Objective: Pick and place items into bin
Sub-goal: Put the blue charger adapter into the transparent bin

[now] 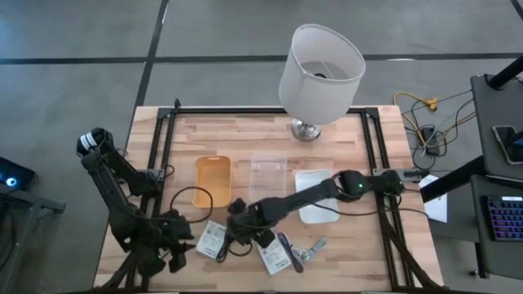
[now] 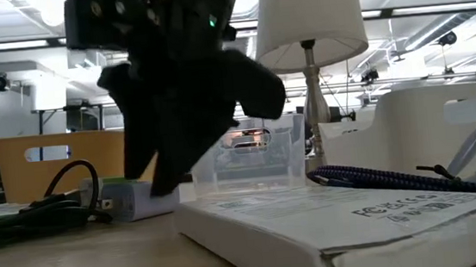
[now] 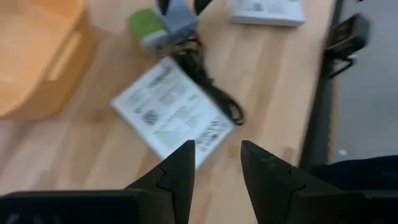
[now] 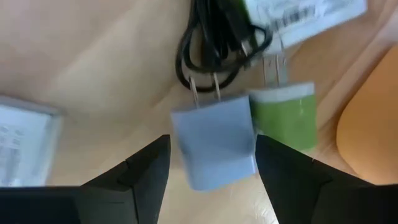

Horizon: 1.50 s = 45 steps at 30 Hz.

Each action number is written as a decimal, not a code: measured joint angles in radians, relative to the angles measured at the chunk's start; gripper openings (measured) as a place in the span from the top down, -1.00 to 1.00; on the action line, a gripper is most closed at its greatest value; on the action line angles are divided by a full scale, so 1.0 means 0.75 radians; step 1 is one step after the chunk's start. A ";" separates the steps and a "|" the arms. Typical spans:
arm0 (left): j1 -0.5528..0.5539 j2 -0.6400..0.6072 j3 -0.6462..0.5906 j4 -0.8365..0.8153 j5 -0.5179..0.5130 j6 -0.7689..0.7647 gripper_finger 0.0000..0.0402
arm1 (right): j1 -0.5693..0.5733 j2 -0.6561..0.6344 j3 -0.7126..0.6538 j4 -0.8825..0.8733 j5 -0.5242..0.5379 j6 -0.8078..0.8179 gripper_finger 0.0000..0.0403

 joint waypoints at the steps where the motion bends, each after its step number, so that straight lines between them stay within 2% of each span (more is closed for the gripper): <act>1: 0.000 0.000 0.000 -0.021 -0.001 0.000 0.43 | -0.007 0.000 -0.003 0.001 -0.011 0.000 -0.10; 8: 0.000 -0.006 -0.001 -0.090 -0.003 0.005 0.43 | -0.060 0.000 -0.035 0.041 -0.137 0.009 -0.10; 13: 0.000 -0.019 -0.012 -0.113 -0.006 0.005 0.43 | -0.088 0.000 -0.049 0.046 -0.281 0.036 -0.10; 29: -0.001 -0.058 -0.078 -0.110 -0.007 -0.031 0.43 | -0.068 -0.002 -0.103 0.128 -0.262 0.146 -0.06; 35: -0.002 -0.058 -0.080 -0.108 -0.007 -0.030 0.43 | -0.069 -0.002 -0.081 0.052 -0.225 0.283 0.10; 39: -0.002 -0.058 -0.080 -0.111 -0.007 -0.030 0.43 | -0.066 -0.016 -0.050 -0.024 -0.225 0.368 0.09; 45: -0.002 -0.058 -0.080 -0.111 -0.024 -0.029 0.43 | -0.065 -0.154 0.035 -0.129 -0.229 0.696 -0.03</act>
